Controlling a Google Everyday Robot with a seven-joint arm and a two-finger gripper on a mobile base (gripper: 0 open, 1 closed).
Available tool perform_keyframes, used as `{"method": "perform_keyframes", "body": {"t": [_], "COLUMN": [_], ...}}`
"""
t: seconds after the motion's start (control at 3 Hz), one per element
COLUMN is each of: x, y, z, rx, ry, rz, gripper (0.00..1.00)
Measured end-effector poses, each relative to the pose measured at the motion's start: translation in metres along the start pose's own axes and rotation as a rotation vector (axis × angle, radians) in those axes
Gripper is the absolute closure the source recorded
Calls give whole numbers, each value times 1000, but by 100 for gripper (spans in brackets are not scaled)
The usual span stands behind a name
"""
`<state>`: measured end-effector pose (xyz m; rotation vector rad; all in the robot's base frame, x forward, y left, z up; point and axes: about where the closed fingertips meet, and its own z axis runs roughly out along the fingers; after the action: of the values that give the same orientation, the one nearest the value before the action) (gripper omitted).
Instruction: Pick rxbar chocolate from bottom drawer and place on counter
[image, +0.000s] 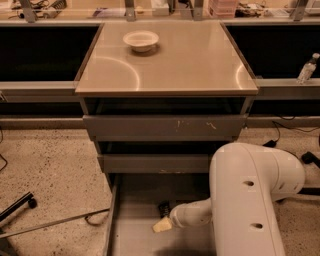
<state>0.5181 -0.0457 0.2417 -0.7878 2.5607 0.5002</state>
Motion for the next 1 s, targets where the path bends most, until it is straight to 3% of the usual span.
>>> {"method": "perform_keyframes", "body": {"t": [0.67,1.0], "x": [-54,-61], "y": [6,-2], "z": [78,103], "rx": [-68,-70], "ry": [-88,-100], "rz": [-12,-14], "gripper": [0,0]}}
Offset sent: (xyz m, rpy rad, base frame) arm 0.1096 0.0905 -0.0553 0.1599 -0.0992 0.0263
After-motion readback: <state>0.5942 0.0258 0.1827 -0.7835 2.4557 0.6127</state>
